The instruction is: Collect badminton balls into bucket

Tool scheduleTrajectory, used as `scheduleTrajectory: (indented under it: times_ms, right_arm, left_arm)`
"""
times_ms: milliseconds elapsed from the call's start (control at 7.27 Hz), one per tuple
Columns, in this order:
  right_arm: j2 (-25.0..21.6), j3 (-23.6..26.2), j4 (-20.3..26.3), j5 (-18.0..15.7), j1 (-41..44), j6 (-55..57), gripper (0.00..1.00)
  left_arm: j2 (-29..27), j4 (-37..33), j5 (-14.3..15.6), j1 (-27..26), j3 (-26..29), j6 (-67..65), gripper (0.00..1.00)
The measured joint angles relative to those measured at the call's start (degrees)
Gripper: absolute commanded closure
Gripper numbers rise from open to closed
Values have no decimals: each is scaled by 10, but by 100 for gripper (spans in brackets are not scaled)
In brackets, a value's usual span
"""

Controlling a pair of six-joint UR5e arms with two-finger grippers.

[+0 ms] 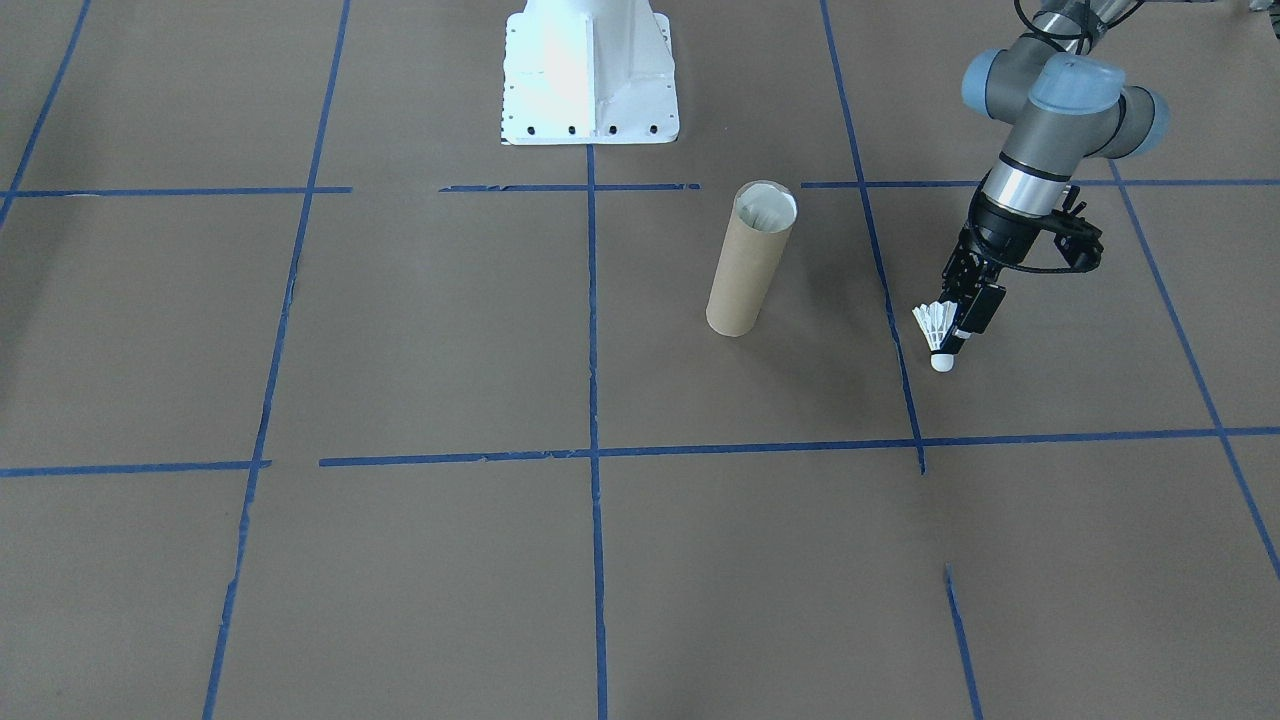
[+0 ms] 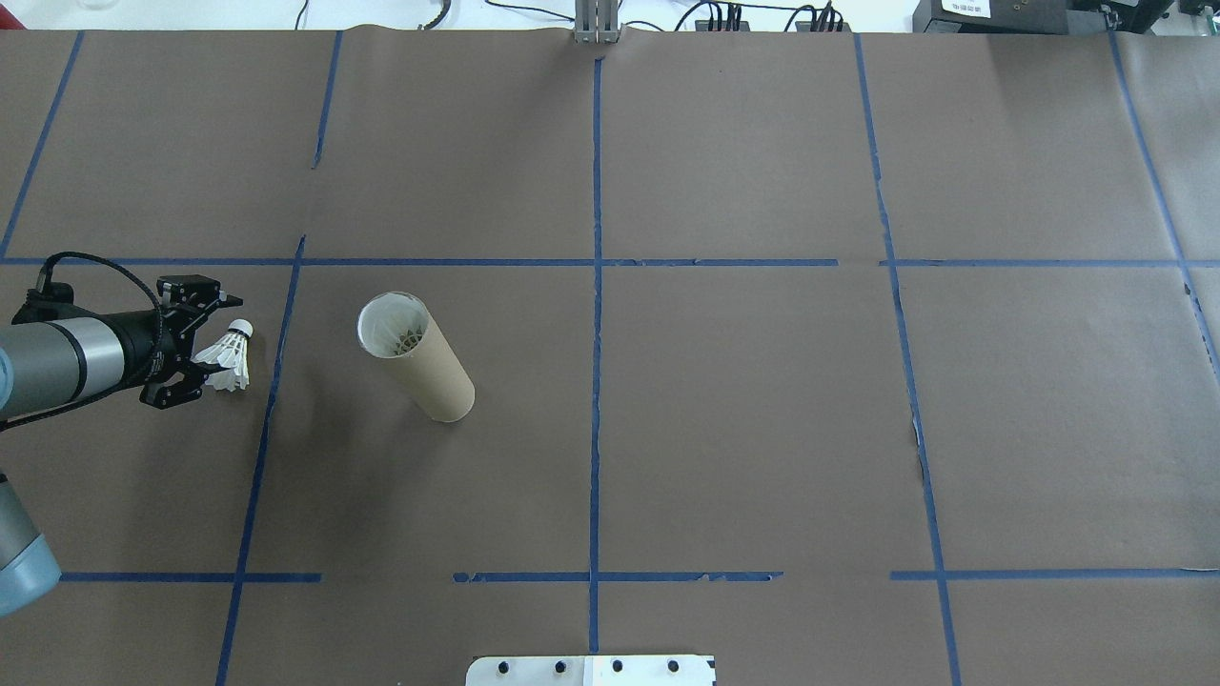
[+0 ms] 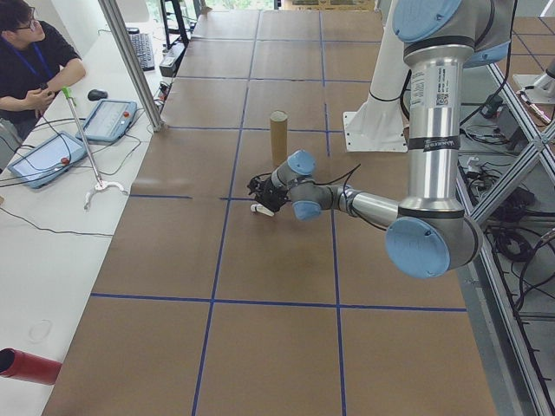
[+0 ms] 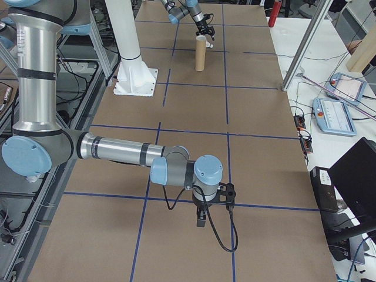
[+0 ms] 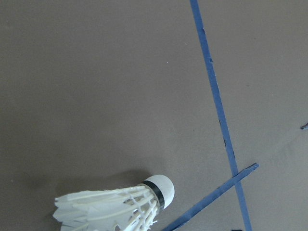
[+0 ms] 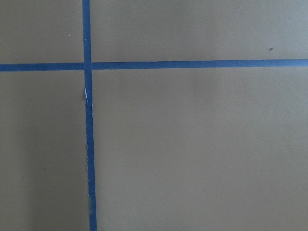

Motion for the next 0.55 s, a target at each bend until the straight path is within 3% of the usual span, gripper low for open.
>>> scheduleTrajectory:
  times_ms: [550]
  right_arm:
    - [0,0,0,0,0,0,0]
  left_arm:
    - [14,0,-1,-3,-10,2,87]
